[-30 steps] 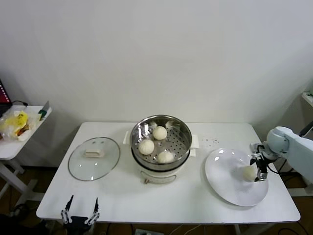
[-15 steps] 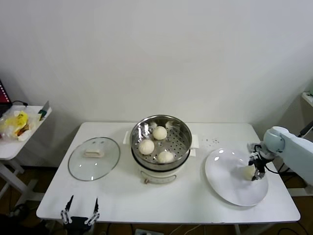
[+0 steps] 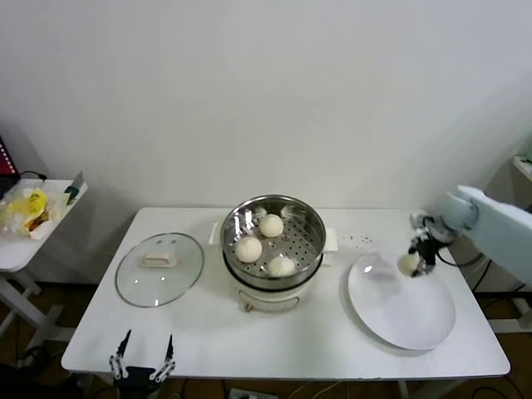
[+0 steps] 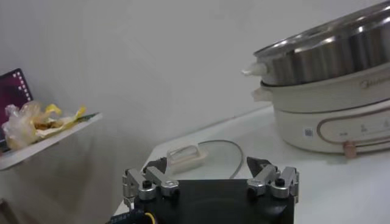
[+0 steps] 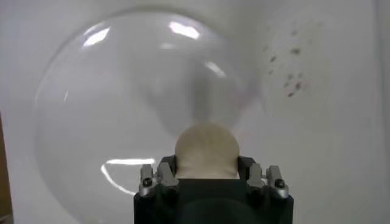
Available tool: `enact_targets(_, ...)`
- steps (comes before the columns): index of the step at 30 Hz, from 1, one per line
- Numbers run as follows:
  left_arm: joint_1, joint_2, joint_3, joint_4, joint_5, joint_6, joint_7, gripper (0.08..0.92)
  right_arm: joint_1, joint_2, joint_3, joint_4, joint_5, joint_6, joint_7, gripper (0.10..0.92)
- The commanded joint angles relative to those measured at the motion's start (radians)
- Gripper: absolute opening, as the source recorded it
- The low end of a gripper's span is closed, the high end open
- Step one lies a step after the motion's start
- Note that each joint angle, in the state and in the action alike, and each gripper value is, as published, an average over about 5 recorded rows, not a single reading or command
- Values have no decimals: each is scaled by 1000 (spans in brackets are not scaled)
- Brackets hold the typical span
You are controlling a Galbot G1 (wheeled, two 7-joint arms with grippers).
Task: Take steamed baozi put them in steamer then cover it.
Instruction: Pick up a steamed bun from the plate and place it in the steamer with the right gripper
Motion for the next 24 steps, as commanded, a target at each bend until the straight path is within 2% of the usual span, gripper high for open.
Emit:
enact_targets(1, -1, 0, 24, -14, 2, 1, 2, 823, 480, 228, -375, -11, 404, -51, 30, 644)
enact_targets(14, 8, 17, 46, -36, 2, 1, 5, 823, 551, 521, -473, -6, 639, -120, 100, 644)
enact_targets(24, 8, 34, 37, -44, -3, 5, 9, 823, 482, 587, -536, 57, 681, -172, 169, 645)
